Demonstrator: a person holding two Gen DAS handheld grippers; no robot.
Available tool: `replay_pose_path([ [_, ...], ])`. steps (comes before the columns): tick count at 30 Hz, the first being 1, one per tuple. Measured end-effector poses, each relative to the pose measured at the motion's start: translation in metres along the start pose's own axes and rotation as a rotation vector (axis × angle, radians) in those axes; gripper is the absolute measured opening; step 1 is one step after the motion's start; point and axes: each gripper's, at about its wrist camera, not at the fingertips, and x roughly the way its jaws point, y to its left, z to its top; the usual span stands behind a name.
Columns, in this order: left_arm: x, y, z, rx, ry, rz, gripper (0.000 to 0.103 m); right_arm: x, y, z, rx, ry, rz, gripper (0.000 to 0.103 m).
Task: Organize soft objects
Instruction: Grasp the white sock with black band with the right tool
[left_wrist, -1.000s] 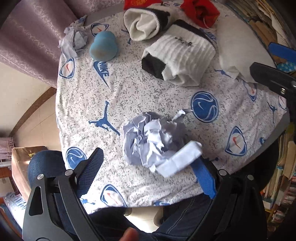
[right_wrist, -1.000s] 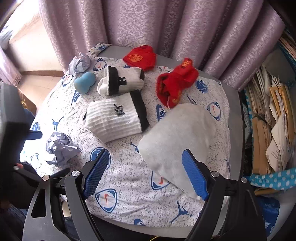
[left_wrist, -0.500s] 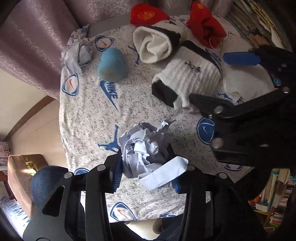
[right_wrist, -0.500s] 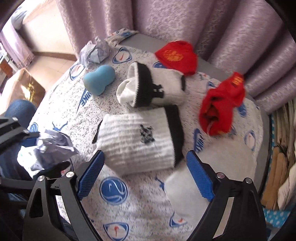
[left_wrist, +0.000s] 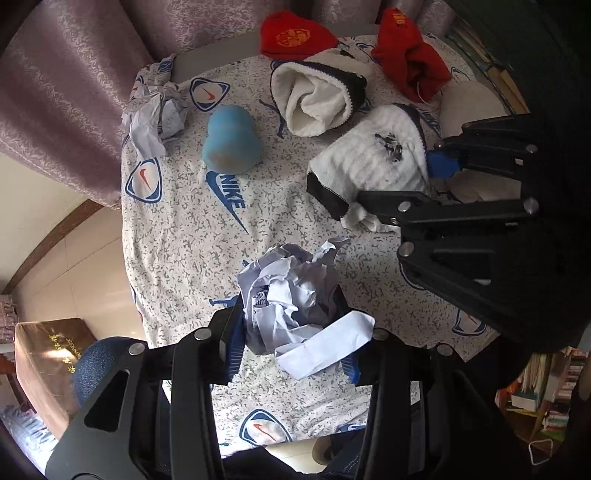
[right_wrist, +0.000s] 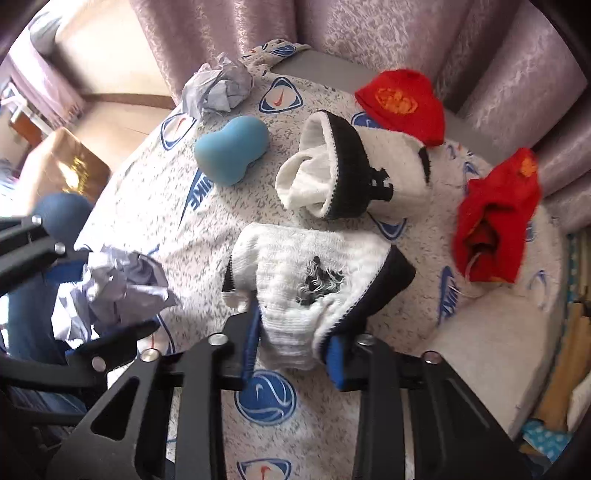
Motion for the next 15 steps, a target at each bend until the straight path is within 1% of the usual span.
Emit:
replay_pose_path([
  [2,-0.003,-0.005,-0.003,0.011,0.000,-0.002,0.041,-0.007,-0.002,-0.005,0.031,-0.008,0.028,0.023],
  [5,-0.011,-0.007,0.001,0.020,-0.008,-0.012,0.041,-0.022,-0.009,-0.013,0.084,-0.032,0.022,0.023],
  [8,-0.021,-0.006,0.003,0.030,-0.021,-0.027,0.041,-0.042,-0.017,-0.021,0.138,-0.070,0.051,0.023],
  [12,-0.030,-0.007,0.007,0.059,-0.033,-0.034,0.041,-0.062,-0.018,-0.035,0.185,-0.092,0.019,0.024],
  [15,-0.036,-0.017,0.007,0.097,-0.045,-0.032,0.041,-0.076,-0.017,-0.046,0.217,-0.110,-0.006,0.024],
])
